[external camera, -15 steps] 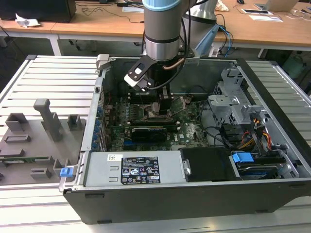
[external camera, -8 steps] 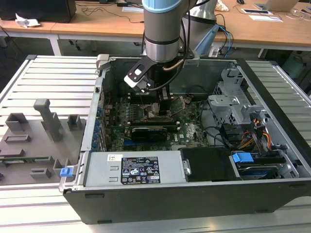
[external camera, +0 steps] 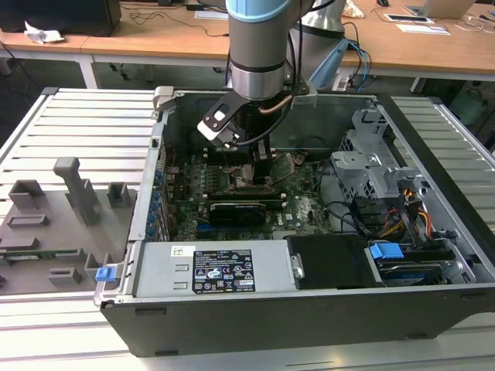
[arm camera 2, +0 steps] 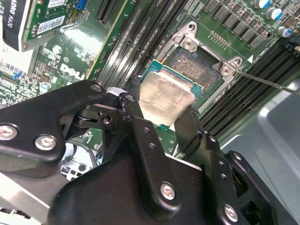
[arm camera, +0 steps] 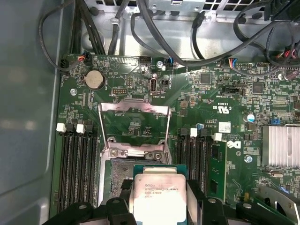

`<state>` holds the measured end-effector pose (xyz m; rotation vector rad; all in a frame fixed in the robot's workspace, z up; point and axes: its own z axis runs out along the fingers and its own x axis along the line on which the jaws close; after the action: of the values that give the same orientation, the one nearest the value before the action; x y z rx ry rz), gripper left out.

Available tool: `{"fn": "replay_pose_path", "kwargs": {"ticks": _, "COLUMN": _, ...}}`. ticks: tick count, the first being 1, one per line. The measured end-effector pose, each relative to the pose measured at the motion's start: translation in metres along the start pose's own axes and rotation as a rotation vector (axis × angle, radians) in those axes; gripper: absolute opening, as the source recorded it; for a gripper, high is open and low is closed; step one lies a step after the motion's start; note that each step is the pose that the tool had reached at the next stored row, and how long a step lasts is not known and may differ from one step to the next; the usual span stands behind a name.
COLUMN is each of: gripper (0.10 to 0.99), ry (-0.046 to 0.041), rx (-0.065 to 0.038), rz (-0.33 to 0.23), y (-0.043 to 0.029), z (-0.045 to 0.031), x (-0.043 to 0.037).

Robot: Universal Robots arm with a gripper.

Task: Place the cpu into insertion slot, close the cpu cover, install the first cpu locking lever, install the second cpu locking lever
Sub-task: 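Place the cpu into insertion slot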

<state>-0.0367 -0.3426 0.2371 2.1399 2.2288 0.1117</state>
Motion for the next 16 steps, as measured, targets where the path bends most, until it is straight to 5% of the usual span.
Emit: {"fn": "replay_pose_path", "kwargs": {"ticks": 16, "gripper": 0.537, "ry": -0.0081, "rx": 0.002, "rz": -0.001, "y": 0.0065, "z": 0.0012, "x": 0.0126}}
